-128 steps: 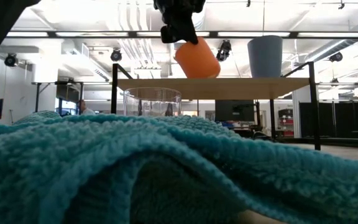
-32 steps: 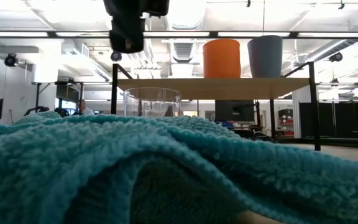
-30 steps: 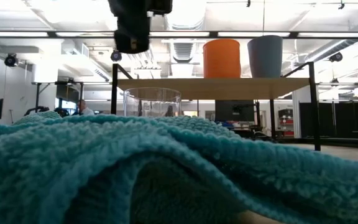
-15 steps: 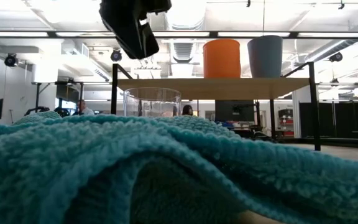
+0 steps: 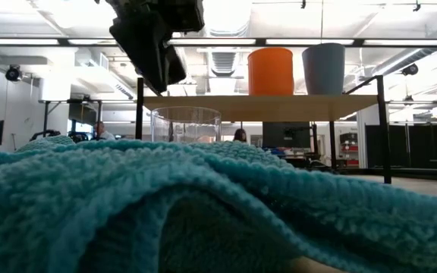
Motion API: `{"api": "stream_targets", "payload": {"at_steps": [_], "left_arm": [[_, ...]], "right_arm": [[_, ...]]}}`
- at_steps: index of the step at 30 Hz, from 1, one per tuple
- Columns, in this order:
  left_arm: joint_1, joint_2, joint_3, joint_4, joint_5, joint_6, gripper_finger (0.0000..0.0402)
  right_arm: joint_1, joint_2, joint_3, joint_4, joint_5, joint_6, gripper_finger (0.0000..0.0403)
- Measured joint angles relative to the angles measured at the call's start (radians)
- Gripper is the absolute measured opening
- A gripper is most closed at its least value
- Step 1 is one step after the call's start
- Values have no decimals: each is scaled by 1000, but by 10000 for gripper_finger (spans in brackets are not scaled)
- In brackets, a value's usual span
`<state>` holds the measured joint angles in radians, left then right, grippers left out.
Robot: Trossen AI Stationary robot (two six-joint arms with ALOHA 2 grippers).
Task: Stack small to large cups/mugs on shelf
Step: Put the transparent mug on the shelf
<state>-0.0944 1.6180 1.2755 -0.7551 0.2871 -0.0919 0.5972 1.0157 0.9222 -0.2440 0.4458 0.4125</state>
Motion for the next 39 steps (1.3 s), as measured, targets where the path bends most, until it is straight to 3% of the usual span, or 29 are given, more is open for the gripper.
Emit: {"api": "stream_targets", "payload": {"at_steps": [9,14,25,39], "left_arm": [[-3,0,-18,29,24,-527,48],[-21,0,-16,106,27,-662,48],[-47,0,-52,143,-8,-791,48],[-58,0,-125,148,-30,-848,47]], "right_arm": [[0,0,0,-3,0,7,59],[0,0,0,-6,0,-1,59],[0,0,0,-6,0,-13,59],[0,0,0,-7,0,-20,59]]}}
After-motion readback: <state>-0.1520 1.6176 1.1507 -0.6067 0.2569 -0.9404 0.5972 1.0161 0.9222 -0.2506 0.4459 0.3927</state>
